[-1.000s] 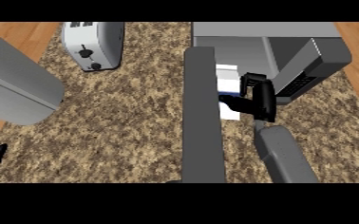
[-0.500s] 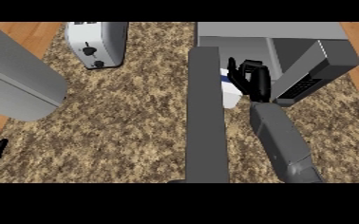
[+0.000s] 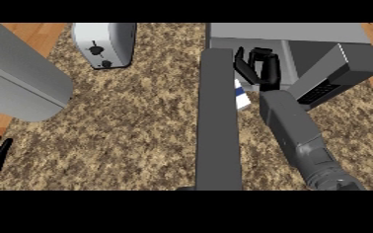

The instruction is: Pick up the milk, place it into the microwave and close the microwave

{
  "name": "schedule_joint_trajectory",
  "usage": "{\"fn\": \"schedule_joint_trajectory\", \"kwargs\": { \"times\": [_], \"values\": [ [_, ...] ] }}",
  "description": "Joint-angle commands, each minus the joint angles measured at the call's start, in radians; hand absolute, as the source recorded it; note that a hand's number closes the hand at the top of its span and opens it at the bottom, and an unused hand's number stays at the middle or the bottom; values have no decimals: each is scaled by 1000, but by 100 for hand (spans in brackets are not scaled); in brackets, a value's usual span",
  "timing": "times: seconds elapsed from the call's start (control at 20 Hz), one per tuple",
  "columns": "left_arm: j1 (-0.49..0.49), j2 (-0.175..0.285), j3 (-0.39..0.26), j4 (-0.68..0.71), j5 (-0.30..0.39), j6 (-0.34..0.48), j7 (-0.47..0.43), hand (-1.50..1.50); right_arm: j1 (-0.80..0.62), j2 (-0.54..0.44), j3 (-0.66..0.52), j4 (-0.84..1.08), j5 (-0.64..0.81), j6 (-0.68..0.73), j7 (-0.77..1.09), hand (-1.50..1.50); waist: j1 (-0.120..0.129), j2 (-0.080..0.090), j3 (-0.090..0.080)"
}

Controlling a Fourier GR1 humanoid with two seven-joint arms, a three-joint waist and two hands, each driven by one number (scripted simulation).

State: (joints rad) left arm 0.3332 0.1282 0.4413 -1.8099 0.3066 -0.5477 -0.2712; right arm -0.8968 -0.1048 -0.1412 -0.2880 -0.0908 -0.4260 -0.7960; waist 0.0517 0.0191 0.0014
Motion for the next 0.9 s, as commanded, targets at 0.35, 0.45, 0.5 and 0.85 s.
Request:
{"fn": "schedule_joint_trajectory", "kwargs": {
  "times": [0.35, 0.45, 0.5, 0.85],
  "values": [
    [-45, -3, -13, 40, -31, -2, -28, -150, -130, -13, 77, 154, 157, -356, 5, 150, 39, 17, 0],
    [-55, 12, -12, 21, -12, -1, 8, -150, -130, -38, 75, 174, 162, -366, 19, 150, 40, 19, 1],
    [-34, 3, -6, 80, -39, -23, -50, -150, -160, -25, 68, 178, 159, -420, 60, 150, 37, 15, -1],
    [-87, 46, 10, 73, -4, -16, 1, -150, -101, -93, 9, 167, 116, -382, 18, 150, 43, 30, 3]
  ]
}}
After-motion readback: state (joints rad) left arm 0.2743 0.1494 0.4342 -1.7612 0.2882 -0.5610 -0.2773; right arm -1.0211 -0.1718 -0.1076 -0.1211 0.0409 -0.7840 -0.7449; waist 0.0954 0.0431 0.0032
